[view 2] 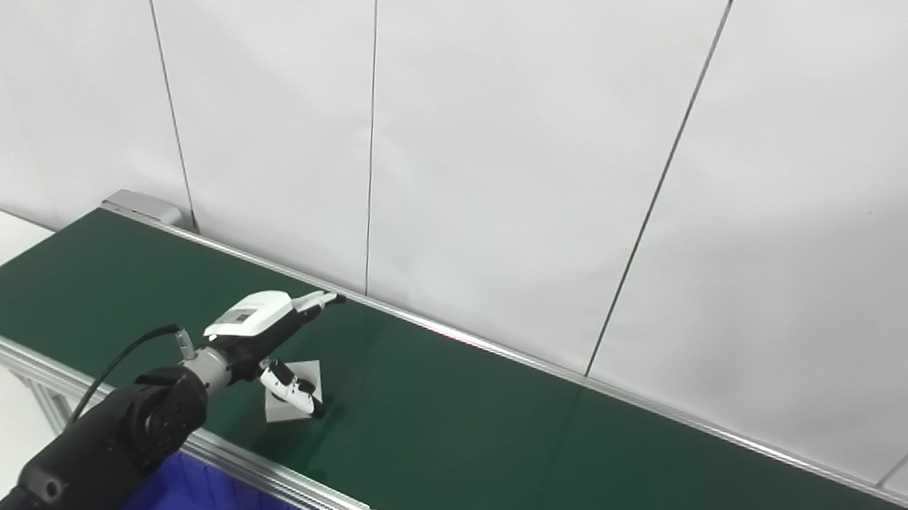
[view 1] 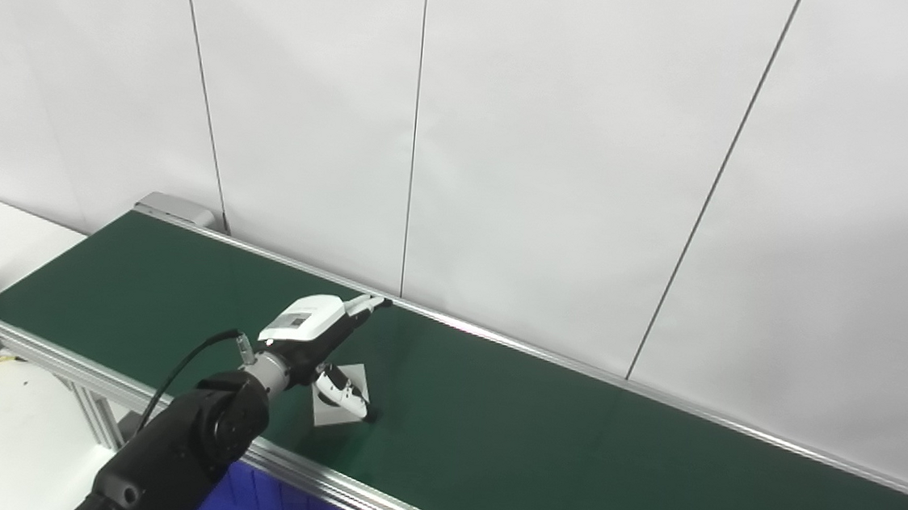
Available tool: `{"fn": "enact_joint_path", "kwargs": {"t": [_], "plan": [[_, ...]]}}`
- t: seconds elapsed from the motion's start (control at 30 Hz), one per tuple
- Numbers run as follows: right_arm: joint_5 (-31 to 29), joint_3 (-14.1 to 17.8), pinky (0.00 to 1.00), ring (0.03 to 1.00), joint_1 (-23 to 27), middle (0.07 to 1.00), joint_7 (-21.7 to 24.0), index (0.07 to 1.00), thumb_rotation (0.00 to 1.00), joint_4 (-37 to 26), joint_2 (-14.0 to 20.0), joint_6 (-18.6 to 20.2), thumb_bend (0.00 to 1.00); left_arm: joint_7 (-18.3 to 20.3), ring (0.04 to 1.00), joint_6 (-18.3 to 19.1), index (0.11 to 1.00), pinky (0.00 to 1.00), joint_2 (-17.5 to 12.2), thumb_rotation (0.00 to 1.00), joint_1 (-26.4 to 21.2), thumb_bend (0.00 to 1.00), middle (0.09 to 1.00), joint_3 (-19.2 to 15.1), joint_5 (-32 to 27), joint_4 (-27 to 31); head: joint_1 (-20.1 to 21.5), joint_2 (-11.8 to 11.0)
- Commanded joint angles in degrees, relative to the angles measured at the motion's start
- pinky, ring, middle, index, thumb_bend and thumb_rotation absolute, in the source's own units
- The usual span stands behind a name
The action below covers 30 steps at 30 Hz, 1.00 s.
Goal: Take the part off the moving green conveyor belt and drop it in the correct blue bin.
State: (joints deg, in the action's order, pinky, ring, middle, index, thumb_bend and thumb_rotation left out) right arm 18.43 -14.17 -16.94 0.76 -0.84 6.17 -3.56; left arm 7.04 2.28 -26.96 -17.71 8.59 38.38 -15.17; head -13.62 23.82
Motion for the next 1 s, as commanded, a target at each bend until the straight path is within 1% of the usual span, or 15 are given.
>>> {"fn": "enact_joint_path", "kwargs": {"t": [0.0,0.03,0.13,0.27,0.4,0.53,0.57,0.7,0.77,0.8,0.83,0.87,0.9,0.93,0.97], "plan": [[-0.4,0.0,0.81,0.891,0.3,0.922,-0.7,0.936,0.0,-1.4,-0.5,-3.7,0.7,-1.7,0.948,0.2,0.962,0.91,-1.5,0.23,-2.4,0.89,0.98,0.6,1.5,0.0,0.1,0.0],[-0.6,0.0,0.82,0.894,0.2,0.925,-0.7,0.938,0.0,-1.5,-0.5,-3.6,0.7,-1.8,0.958,0.3,0.966,0.93,-1.6,0.27,-2.4,0.89,0.982,1.0,2.0,-0.4,0.1,0.0],[-0.8,0.1,0.82,0.895,0.2,0.927,-0.7,0.939,0.0,-1.3,-0.5,-3.9,0.69,-2.3,0.969,0.8,0.967,0.95,-1.4,0.34,-2.1,0.9,0.984,2.4,3.8,-0.8,0.1,0.0],[0.0,-0.1,0.81,0.889,0.2,0.924,-1.0,0.939,0.0,-1.5,-0.5,-3.9,0.69,-1.6,0.978,3.3,0.971,0.97,-1.1,0.41,-1.8,0.91,0.982,4.2,6.5,-0.5,0.3,0.1],[-0.3,0.0,0.81,0.89,0.0,0.924,-0.9,0.939,0.0,-1.8,-0.7,-3.6,0.69,-1.0,0.969,5.1,0.966,0.97,-0.8,0.4,-1.5,0.89,0.97,5.3,7.6,0.1,0.4,0.3],[-0.5,0.1,0.81,0.894,-0.1,0.922,-1.0,0.938,0.0,-1.8,-0.7,-4.0,0.69,-2.2,0.938,5.6,0.948,0.96,-0.3,0.41,-1.5,0.88,0.935,6.5,8.4,-1.3,0.5,0.4],[-0.4,0.0,0.82,0.895,-0.1,0.923,-1.0,0.939,0.0,-1.8,-0.7,-4.0,0.69,-3.2,0.933,5.4,0.945,0.95,0.1,0.41,-1.5,0.88,0.93,6.5,8.2,-1.9,0.5,0.4],[-0.4,0.1,0.81,0.889,-0.3,0.918,-1.4,0.932,0.0,-1.9,-1.0,-4.1,0.7,-7.1,0.852,5.6,0.886,0.85,2.0,0.29,-1.1,0.8,0.869,5.9,7.5,-3.4,0.5,0.5],[-0.1,0.1,0.8,0.887,-0.3,0.919,-1.5,0.933,0.0,-1.9,-0.9,-4.2,0.7,-8.2,0.804,5.8,0.849,0.76,2.7,0.21,-1.0,0.73,0.832,5.7,7.2,-3.8,0.5,0.6],[-0.1,0.0,0.8,0.887,-0.3,0.919,-1.5,0.933,0.0,-1.9,-0.8,-4.3,0.7,-8.5,0.796,6.0,0.843,0.75,2.9,0.19,-1.1,0.72,0.826,5.7,7.3,-4.0,0.6,0.7],[-0.1,0.0,0.8,0.886,-0.3,0.918,-1.5,0.933,0.0,-1.9,-0.8,-4.4,0.7,-8.7,0.766,6.2,0.816,0.71,3.0,0.13,-1.2,0.68,0.799,5.8,7.5,-4.1,0.6,0.7],[-0.3,0.0,0.8,0.885,-0.3,0.918,-1.5,0.933,0.0,-2.0,-0.9,-4.5,0.7,-8.4,0.756,6.5,0.806,0.7,3.3,0.11,-1.2,0.67,0.79,5.6,6.9,-3.9,0.6,0.7],[-0.3,0.0,0.81,0.888,-0.4,0.918,-1.5,0.933,0.0,-2.1,-0.9,-4.4,0.7,-8.2,0.715,6.6,0.762,0.65,3.6,0.03,-1.1,0.64,0.748,5.3,6.1,-3.8,0.6,0.8],[-0.4,0.1,0.81,0.888,-0.5,0.918,-1.4,0.933,0.0,-2.2,-0.9,-4.3,0.7,-8.0,0.71,6.6,0.758,0.64,3.9,0.02,-0.9,0.63,0.744,4.9,5.1,-3.3,0.6,0.8],[-0.5,0.1,0.81,0.891,-0.5,0.919,-1.4,0.934,0.0,-2.2,-0.9,-4.4,0.7,-7.7,0.639,6.5,0.725,0.56,4.1,0.01,-0.8,0.62,0.699,4.6,4.1,-2.9,0.6,0.9]]}}
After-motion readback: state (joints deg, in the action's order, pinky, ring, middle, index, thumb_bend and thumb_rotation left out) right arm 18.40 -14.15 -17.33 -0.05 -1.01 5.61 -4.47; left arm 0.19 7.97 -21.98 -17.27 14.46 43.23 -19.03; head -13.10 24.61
